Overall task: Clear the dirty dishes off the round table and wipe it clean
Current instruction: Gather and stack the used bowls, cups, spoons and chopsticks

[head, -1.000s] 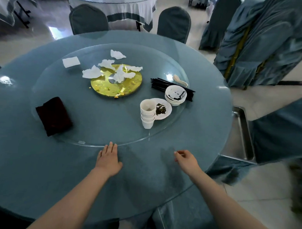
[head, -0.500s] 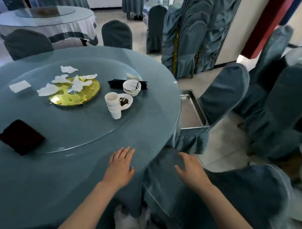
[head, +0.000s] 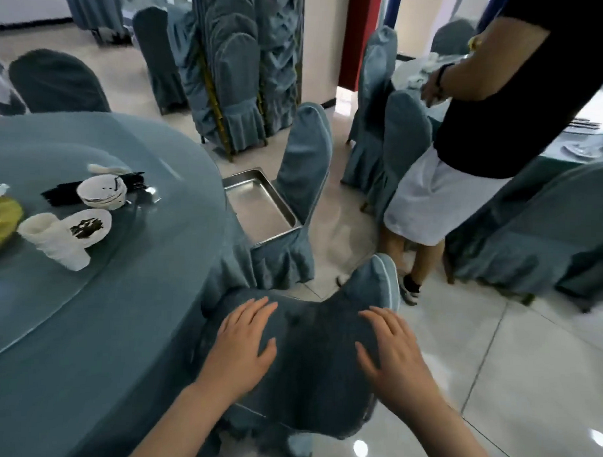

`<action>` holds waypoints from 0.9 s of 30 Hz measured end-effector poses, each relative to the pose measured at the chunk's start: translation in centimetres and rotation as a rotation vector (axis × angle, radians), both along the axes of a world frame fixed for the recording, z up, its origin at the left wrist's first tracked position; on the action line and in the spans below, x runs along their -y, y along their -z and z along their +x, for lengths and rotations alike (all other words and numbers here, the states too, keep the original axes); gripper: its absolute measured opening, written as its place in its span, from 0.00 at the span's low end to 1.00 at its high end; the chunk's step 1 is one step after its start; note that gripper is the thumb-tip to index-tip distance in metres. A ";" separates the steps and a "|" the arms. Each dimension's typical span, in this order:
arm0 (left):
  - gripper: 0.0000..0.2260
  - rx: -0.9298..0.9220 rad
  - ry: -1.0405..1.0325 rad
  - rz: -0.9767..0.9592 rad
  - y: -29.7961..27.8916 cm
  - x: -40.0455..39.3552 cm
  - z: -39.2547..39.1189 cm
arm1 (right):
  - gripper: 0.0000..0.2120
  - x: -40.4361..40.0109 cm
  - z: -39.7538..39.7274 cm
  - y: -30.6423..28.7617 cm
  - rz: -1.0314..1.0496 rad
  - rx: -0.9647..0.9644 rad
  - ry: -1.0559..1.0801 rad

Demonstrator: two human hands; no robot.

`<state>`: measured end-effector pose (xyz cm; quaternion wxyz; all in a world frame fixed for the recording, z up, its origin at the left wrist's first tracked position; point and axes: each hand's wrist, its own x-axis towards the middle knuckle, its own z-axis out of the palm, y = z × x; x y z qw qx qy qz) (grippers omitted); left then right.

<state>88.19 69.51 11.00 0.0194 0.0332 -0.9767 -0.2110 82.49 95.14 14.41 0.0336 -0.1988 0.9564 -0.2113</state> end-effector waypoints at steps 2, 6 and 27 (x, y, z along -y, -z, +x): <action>0.31 -0.013 0.024 0.041 -0.2 -3.4 -2.6 | 0.23 -3.5 -1.6 0.3 -0.027 0.023 0.037; 0.25 -0.029 0.037 0.091 -0.3 -10.1 -7.9 | 0.23 -10.6 -5.6 1.3 -0.015 0.089 0.070; 0.33 0.065 -0.181 0.140 3.3 -19.6 -33.7 | 0.24 -21.4 -35.7 3.4 0.147 0.175 -0.163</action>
